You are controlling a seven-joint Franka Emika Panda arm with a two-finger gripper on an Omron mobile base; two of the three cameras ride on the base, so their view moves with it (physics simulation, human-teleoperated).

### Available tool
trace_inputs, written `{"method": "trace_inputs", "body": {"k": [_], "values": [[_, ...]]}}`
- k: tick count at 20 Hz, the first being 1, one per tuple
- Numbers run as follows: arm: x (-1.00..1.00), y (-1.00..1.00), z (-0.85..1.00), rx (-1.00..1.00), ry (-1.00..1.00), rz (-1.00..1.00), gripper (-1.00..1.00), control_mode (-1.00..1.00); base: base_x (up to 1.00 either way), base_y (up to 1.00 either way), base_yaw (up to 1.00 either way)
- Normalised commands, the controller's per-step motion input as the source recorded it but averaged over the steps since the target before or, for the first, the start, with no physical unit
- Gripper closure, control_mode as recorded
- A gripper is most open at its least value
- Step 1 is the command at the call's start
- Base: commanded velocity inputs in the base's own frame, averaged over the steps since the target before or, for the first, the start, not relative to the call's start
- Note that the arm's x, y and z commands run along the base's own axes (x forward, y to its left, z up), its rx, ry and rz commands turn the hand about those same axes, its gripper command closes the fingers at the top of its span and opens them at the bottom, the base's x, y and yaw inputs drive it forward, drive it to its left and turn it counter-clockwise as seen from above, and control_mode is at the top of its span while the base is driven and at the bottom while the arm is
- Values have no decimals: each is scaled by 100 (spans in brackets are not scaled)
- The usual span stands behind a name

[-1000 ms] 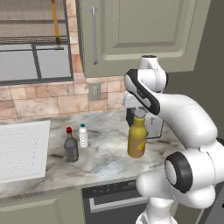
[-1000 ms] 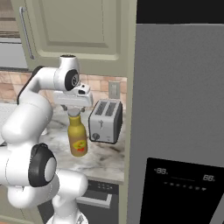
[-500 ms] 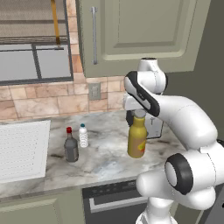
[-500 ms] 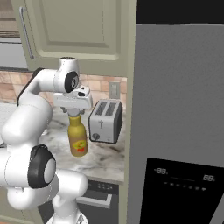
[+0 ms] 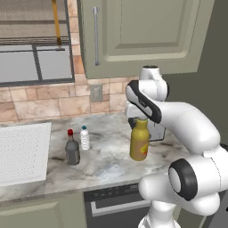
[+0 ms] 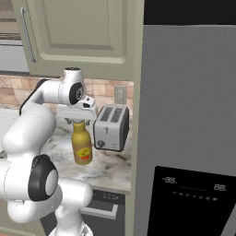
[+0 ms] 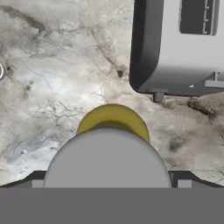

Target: Place the drinks on the dining counter in a tight cluster.

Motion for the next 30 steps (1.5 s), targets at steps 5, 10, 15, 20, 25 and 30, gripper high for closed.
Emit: {"method": "trace_inputs", "body": {"k": [5, 10, 15, 20, 25, 30], "values": [[0, 0, -3, 0, 0, 0, -100, -100, 0, 0, 0], [0, 0, 0, 0, 0, 0, -100, -100, 0, 0, 0], [0, 0, 0, 0, 0, 0, -100, -100, 0, 0, 0], [0, 0, 0, 0, 0, 0, 100, -100, 0, 0, 0], [0, 0, 0, 0, 0, 0, 100, -100, 0, 0, 0], [-27, -1, 0, 1, -3, 0, 100, -100, 0, 0, 0]]}}
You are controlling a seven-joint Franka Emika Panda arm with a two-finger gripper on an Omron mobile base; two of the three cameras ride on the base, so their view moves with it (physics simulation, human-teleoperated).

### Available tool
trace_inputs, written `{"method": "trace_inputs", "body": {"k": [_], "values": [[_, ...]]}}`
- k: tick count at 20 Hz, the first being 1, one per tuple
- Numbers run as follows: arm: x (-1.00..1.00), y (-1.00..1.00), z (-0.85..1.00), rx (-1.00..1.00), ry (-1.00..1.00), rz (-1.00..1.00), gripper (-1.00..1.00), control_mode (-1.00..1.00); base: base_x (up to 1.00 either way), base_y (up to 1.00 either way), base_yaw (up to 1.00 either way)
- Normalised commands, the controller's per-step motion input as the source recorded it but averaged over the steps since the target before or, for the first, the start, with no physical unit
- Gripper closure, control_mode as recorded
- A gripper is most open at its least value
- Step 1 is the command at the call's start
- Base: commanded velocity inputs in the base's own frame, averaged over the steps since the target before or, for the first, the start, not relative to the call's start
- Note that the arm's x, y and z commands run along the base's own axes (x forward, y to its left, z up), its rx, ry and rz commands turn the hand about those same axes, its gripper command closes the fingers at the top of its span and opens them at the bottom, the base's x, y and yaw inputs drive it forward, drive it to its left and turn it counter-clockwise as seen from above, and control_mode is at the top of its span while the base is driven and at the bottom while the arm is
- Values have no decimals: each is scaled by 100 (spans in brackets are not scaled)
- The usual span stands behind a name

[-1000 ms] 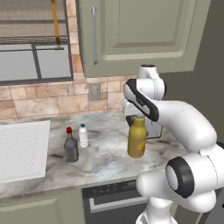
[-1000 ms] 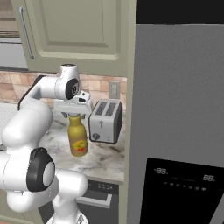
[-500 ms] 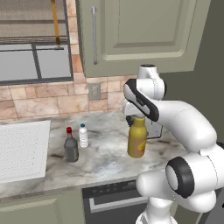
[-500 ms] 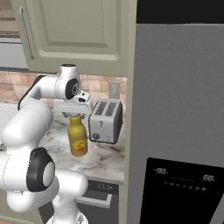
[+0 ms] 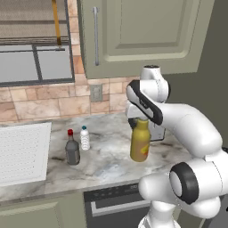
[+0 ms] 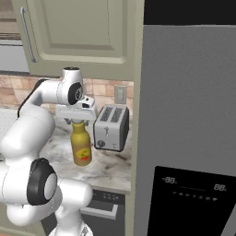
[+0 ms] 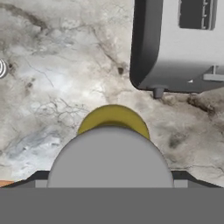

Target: Place the drinks on the dining counter in a tight cluster.

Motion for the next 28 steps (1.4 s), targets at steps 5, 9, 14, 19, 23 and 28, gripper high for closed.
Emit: {"method": "trace_inputs", "body": {"k": [5, 9, 14, 19, 23, 28], "values": [[-97, -5, 34, 8, -14, 0, 100, -100, 0, 0, 0], [-85, 0, 73, 5, -14, 0, 100, -100, 0, 0, 0], [-43, 0, 83, 0, -11, 0, 100, -100, 0, 0, 0], [-32, 0, 58, 0, 0, 0, 100, -100, 0, 0, 0], [-35, 0, 28, 0, 2, 0, 100, -100, 0, 0, 0], [-16, 1, 19, -3, 5, 0, 100, -100, 0, 0, 0]]}}
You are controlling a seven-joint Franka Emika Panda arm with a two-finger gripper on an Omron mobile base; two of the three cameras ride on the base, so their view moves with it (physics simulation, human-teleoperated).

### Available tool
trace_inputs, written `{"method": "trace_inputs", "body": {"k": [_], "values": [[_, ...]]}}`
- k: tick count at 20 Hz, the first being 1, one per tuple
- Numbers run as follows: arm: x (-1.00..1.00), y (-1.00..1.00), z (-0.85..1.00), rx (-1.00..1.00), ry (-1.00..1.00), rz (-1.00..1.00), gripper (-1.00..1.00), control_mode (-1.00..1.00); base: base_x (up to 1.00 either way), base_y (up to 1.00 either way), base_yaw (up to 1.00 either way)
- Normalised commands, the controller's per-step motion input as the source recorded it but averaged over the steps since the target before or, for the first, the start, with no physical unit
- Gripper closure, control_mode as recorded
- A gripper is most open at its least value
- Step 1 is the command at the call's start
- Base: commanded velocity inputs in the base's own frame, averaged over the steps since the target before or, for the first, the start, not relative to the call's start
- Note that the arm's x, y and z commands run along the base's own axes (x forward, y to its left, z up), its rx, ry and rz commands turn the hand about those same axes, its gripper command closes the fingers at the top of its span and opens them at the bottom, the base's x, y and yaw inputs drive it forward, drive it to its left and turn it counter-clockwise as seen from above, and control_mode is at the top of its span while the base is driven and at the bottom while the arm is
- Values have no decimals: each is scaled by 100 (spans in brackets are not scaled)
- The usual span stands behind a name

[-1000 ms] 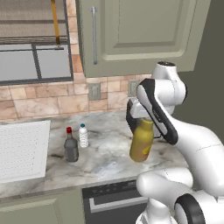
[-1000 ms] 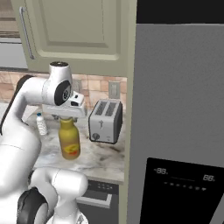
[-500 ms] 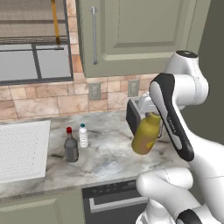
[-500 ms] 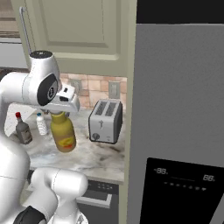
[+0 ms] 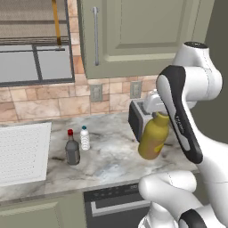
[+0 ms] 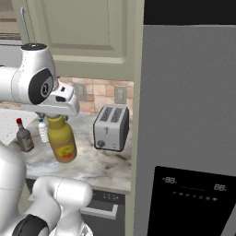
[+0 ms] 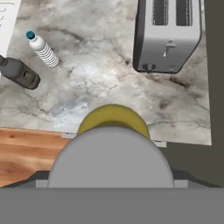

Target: Place the drinks on the dining counter in a tight cluster.

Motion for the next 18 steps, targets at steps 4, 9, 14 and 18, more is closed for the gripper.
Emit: {"method": "trace_inputs", "body": {"k": [4, 9, 14, 18], "values": [[0, 3, 1, -2, 1, 0, 100, -100, 0, 0, 0], [0, 0, 0, 0, 0, 0, 100, -100, 0, 0, 0], [0, 0, 0, 0, 0, 0, 100, 100, -17, 6, 0], [0, 0, 0, 0, 0, 0, 100, 100, -70, 41, 2]]}}
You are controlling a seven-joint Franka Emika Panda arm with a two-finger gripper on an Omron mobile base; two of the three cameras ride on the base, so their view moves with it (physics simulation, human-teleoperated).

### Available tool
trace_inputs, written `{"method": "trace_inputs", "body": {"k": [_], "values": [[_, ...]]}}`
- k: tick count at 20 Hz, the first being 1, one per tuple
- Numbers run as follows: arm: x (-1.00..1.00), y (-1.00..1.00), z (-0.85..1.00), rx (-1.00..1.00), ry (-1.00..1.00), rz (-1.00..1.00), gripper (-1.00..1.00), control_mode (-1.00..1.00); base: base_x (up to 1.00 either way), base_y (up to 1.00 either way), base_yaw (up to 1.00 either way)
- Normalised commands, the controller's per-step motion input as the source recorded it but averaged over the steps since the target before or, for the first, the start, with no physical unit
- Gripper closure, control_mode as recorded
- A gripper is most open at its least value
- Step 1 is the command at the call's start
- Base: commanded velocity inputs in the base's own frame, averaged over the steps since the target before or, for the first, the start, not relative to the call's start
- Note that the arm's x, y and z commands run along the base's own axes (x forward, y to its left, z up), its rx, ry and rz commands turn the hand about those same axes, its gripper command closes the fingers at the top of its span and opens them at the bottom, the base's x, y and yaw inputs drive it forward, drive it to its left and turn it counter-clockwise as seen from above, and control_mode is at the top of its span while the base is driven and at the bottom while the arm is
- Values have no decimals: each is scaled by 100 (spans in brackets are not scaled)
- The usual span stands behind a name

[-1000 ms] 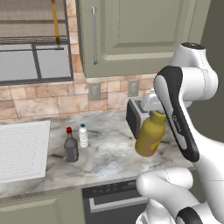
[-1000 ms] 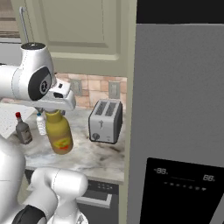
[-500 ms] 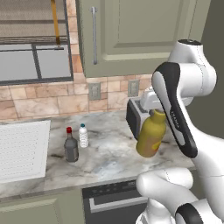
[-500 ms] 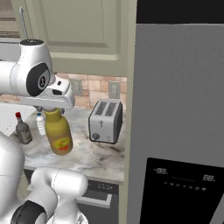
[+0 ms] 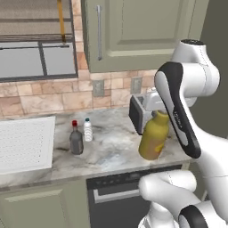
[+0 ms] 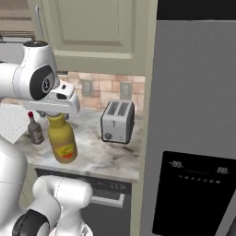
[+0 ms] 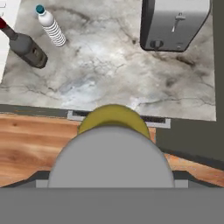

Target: Place the drinks on the dining counter in a tight cluster.

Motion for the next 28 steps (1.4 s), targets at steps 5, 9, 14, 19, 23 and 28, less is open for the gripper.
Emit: {"method": "trace_inputs", "body": {"k": [5, 9, 14, 19, 23, 28], "values": [[0, 0, 0, 0, 0, 0, 100, 100, -100, 63, 19], [0, 0, 0, 0, 0, 0, 100, 100, -73, 100, 44], [0, 0, 0, 0, 0, 0, 100, 100, 0, 83, 87], [0, 0, 0, 0, 0, 0, 100, 100, 0, 70, 93], [0, 0, 0, 0, 0, 0, 100, 100, -4, 35, 85], [0, 0, 0, 0, 0, 0, 100, 100, -39, 32, 75]]}}
